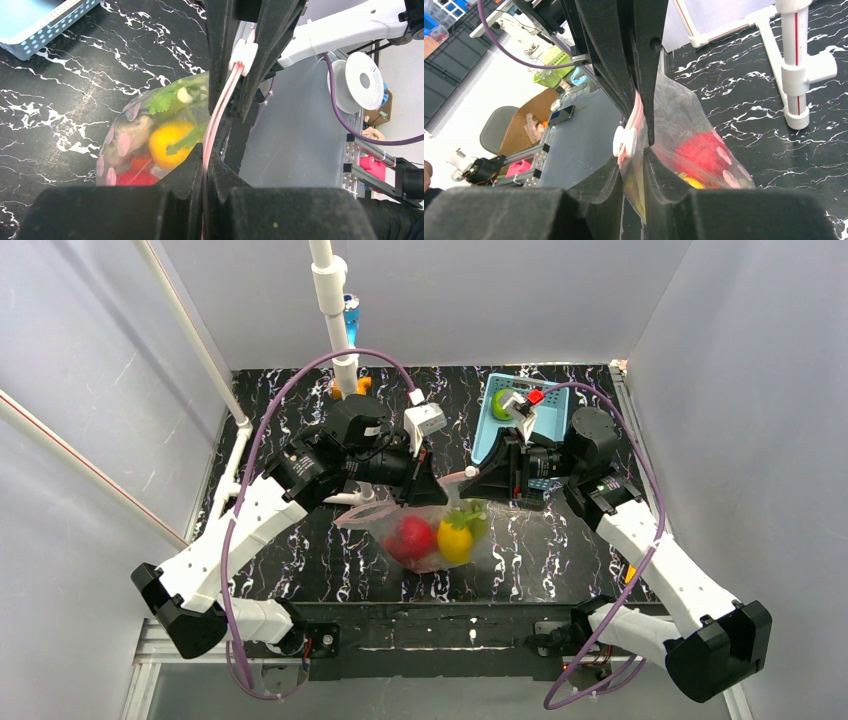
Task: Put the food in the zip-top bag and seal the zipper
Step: Zip the zipper food storage bag at the center of the board.
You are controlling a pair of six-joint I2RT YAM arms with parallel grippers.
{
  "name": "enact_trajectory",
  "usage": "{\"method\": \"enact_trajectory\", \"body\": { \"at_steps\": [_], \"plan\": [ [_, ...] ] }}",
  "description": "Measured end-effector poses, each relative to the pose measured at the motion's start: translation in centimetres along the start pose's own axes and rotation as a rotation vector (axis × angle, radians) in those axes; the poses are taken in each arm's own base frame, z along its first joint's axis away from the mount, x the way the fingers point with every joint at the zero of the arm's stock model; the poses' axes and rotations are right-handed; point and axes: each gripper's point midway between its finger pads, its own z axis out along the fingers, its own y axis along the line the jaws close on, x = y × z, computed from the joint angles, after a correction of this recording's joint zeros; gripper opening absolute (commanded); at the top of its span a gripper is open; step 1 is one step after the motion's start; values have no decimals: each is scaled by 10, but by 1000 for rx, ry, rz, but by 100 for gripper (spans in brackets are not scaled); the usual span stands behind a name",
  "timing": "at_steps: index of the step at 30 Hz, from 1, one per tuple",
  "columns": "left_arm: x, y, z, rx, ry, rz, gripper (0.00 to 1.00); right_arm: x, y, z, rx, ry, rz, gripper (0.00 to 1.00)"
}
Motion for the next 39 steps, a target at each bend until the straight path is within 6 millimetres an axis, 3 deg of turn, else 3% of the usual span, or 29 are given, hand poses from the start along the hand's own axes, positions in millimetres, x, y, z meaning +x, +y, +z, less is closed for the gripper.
{"method": "enact_trajectory", "body": {
  "at_steps": [2, 3, 5, 6, 9, 11, 13, 16, 21, 26, 31, 35, 39],
  "plan": [
    [0, 0, 0, 0, 0, -3, 1, 0, 1, 0, -5, 1, -2, 1],
    [0, 0, 0, 0, -1, -6, 7, -1, 1, 0, -7, 0, -4, 1],
    [0, -1, 0, 2, -2, -10, 38, 0, 0, 0, -6, 1, -4, 1],
    [-1, -2, 0, 6, -5, -11, 47, 0, 0, 0, -6, 2, -3, 1],
    [-7, -10, -2, 37, -22, -28, 61, 1, 0, 0, -3, 4, 2, 1],
    [-13, -17, -4, 59, -37, -45, 64, 2, -1, 0, -2, 6, 6, 1],
    [-23, -25, -8, 78, -60, -55, 65, 2, 0, 0, -3, 8, 9, 1],
    [-45, -37, -13, 112, -105, -61, 58, 3, 0, 0, -8, 12, 7, 1],
    [-68, -42, -10, 147, -135, -112, 55, 5, 2, -1, -9, 18, 0, 1],
    [-71, -30, 11, 157, -100, -190, 53, 5, 6, -3, -9, 17, -13, 1],
    [-69, -23, 19, 152, -82, -232, 61, 6, 7, -3, -10, 19, -19, 1],
    [-72, -27, 18, 173, -92, -236, 45, 6, 6, -3, -9, 20, -18, 1],
    [-73, -29, 19, 191, -95, -235, 35, 6, 6, -3, -5, 18, -19, 1]
  ]
}}
